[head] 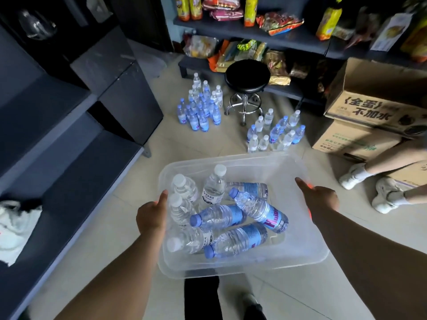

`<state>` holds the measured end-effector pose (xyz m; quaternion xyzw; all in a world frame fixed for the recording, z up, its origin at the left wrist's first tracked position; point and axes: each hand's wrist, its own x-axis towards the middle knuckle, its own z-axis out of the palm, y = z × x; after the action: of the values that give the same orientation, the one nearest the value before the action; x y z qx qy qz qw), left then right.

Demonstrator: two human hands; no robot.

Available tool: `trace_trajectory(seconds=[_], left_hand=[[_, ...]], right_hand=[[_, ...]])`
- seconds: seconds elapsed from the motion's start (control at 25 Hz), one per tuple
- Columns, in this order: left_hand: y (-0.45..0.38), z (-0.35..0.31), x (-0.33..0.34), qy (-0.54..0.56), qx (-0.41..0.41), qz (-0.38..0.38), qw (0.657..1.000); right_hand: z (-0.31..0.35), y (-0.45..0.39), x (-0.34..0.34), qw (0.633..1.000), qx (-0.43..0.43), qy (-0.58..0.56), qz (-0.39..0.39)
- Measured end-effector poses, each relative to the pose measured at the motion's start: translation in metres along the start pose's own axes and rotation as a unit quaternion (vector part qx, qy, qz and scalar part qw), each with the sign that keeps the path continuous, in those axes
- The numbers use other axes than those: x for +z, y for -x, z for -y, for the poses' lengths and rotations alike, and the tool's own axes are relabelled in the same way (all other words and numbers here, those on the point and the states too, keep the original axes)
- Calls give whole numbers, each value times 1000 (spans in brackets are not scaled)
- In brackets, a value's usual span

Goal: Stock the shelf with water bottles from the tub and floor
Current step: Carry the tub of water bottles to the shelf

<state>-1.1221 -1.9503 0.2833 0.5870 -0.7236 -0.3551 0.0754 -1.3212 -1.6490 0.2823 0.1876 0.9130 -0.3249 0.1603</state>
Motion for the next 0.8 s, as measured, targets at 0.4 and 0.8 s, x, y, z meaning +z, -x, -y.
trace_trajectory(seconds=[0.4,0.8], left_hand=[[-269,-173,53,-40,60,75,995],[-455,-346,159,-81,70,135,985]], right_hand=[[170,-107,101,988,116,-71,-69],[335,-275,142,977,164,-89,-101]])
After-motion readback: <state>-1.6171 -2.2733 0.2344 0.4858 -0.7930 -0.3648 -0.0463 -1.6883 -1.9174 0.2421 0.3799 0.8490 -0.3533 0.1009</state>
